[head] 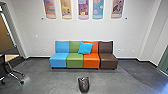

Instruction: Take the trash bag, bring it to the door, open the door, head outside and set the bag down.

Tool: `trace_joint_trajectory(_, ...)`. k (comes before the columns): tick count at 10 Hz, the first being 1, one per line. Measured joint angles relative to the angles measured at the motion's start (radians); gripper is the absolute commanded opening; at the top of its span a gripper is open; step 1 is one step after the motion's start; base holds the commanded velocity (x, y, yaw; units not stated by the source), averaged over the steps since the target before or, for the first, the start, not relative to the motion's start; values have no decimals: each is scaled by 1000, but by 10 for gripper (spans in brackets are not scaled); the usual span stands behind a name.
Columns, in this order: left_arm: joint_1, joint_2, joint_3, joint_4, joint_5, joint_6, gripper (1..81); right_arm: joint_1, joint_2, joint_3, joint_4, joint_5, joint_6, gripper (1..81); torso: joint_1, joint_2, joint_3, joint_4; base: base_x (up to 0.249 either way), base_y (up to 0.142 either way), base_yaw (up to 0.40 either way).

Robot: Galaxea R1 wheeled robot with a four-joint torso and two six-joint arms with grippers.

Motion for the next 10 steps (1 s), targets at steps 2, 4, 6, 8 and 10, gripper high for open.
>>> trace_joint_trajectory(2,0,0,0,0,0,0,811,0,0,0,0,0,0,811,0,0,0,0,136,0,0)
trace_joint_trajectory(4,0,0,0,0,0,0,811,0,0,0,0,0,0,811,0,0,0,0,136,0,0)
trace_joint_trajectory(6,0,0,0,0,0,0,811,0,0,0,0,0,0,811,0,0,0,0,136,0,0)
trace_joint_trajectory(8,0,0,0,0,0,0,811,0,0,0,3,1,0,811,0,0,0,0,136,0,0)
trace_joint_trajectory(10,0,0,0,0,0,0,811,0,0,-3,3,0,0,811,0,0,0,0,136,0,0)
